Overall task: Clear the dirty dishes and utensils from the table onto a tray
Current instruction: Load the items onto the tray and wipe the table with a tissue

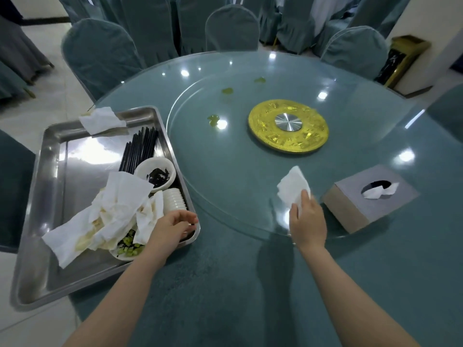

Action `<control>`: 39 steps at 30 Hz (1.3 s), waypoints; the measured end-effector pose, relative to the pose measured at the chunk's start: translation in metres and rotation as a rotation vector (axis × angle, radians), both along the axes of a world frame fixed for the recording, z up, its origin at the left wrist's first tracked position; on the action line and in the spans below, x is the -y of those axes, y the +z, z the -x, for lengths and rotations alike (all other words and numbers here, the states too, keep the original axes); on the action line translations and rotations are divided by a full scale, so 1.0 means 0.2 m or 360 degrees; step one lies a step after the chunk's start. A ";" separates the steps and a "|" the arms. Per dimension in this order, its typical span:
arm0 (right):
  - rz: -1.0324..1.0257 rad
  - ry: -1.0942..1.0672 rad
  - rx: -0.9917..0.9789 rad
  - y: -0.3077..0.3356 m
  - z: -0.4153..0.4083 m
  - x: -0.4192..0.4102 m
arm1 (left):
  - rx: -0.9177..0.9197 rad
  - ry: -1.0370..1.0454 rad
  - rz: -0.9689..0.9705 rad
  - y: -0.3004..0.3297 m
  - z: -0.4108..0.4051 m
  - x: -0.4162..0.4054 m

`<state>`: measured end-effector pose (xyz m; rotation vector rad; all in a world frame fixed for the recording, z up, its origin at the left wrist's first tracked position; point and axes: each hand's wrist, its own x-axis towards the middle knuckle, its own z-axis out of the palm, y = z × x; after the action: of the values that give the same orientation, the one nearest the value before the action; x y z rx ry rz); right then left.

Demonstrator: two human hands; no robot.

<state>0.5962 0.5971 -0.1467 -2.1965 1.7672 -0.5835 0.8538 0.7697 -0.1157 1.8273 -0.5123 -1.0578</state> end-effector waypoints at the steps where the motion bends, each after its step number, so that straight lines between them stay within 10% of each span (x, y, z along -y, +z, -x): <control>1: 0.0146 0.0041 -0.0001 0.01 -0.01 -0.01 | 0.0020 -0.0011 0.0012 0.00 0.01 0.01; 7: -0.0266 0.0741 -0.0294 -0.09 -0.02 -0.08 | 0.0034 -0.0023 0.0024 0.01 0.06 0.05; 13: -0.0579 0.0156 0.0222 -0.12 0.09 0.00 | 0.0083 -0.0078 0.0013 0.00 0.08 0.09; 30: -0.0601 0.0149 0.0367 -0.18 0.23 0.10 | 0.0068 -0.0155 0.0041 -0.19 0.10 0.30; 39: -0.0574 -0.0060 0.0279 -0.25 0.45 0.27 | 0.0759 -0.0415 -0.0242 -0.23 0.03 0.59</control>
<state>0.5063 0.5438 -0.1965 -1.8165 1.6751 -0.4119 0.8488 0.6516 -0.1616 2.2026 -0.9975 -0.8398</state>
